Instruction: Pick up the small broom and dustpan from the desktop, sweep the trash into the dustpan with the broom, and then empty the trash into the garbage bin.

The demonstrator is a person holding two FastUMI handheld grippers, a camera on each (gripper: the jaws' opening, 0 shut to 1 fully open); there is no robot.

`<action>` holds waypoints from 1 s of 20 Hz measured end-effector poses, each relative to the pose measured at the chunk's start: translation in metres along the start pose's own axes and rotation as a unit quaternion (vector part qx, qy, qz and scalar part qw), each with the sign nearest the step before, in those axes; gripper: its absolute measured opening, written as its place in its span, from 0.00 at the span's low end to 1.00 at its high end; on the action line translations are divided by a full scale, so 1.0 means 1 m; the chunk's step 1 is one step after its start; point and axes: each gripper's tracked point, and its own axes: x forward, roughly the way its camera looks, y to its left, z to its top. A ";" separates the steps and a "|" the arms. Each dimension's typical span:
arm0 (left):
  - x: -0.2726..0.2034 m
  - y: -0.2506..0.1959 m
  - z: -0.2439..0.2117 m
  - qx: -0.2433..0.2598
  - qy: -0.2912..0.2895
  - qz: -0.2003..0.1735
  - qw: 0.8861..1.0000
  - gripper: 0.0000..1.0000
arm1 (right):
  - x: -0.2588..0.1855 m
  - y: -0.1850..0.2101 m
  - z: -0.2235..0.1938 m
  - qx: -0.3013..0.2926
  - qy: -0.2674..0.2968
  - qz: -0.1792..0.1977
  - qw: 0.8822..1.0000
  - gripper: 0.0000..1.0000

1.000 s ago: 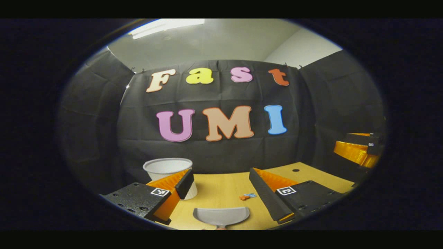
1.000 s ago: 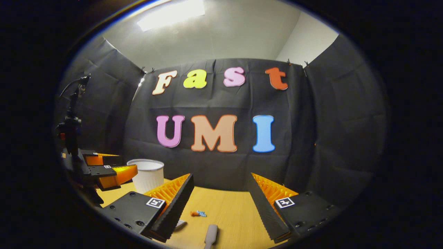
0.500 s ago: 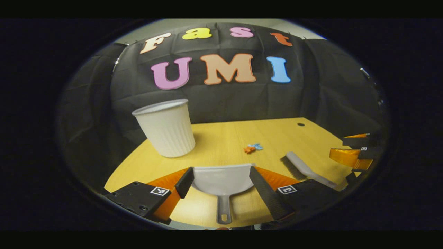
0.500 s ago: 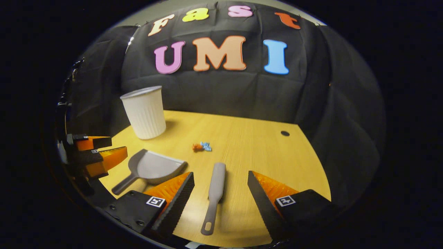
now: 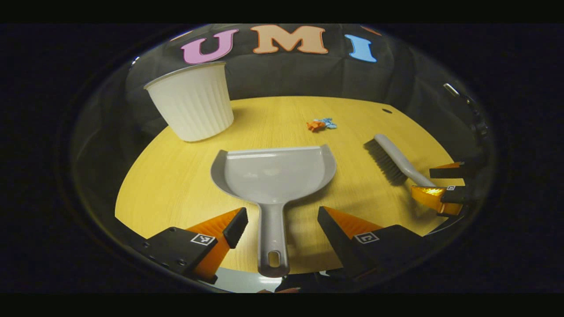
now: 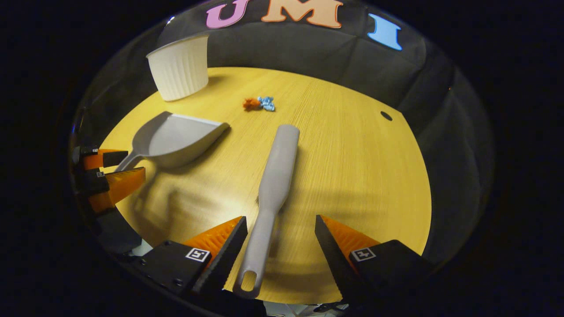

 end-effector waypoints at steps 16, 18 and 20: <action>0.015 0.008 0.009 0.052 0.046 -0.034 0.997 0.25 | 0.014 -0.011 0.019 0.005 0.035 0.028 0.999 0.23; 0.015 0.008 0.028 0.083 0.027 -0.042 0.995 0.25 | 0.017 -0.028 0.040 0.013 0.030 0.021 0.999 0.23; 0.019 0.008 0.039 0.112 0.025 -0.048 0.992 0.24 | 0.026 -0.047 0.069 0.007 0.021 0.008 1.000 0.23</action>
